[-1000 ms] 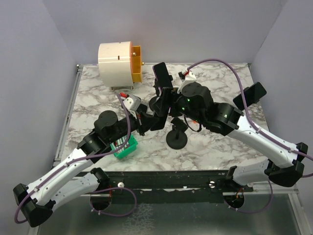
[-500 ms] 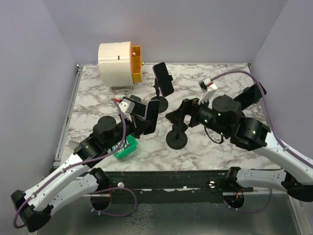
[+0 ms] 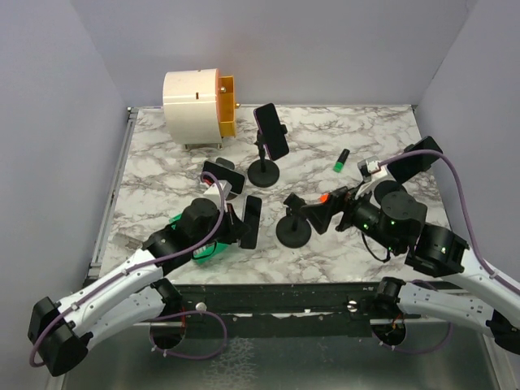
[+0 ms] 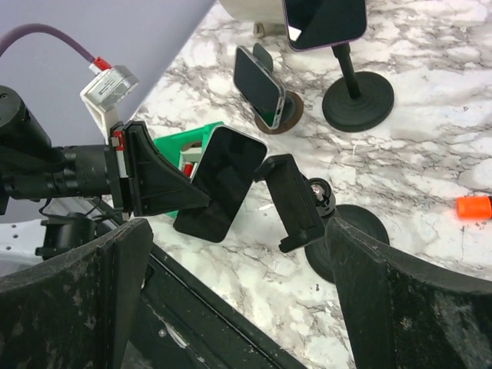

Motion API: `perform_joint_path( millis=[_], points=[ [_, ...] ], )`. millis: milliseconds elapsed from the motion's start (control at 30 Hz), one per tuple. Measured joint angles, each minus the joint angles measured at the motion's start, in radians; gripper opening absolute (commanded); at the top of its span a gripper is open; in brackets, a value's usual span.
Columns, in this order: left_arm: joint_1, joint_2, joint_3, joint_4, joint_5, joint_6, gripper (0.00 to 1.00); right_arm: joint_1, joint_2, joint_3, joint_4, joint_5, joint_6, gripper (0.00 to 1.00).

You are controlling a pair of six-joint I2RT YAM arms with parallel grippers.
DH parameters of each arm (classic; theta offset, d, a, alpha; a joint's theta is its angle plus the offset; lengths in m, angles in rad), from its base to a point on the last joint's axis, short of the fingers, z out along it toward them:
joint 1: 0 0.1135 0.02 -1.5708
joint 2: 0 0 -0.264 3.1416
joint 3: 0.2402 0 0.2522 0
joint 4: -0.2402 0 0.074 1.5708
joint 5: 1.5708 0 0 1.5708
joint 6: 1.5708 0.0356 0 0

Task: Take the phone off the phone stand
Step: Place the phone at the center of the board.

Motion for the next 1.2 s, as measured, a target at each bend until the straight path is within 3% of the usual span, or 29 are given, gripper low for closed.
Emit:
perform_joint_path(
  millis=[467,1200],
  points=[
    [-0.05,0.212,-0.058,0.111,-0.063,-0.201,0.0,0.0,-0.003,-0.036,0.02,0.016,0.004,0.99],
    [-0.051,0.457,-0.071,0.311,-0.094,-0.257,0.02,0.0,-0.006,-0.036,0.02,0.016,0.003,0.99]
  ],
)
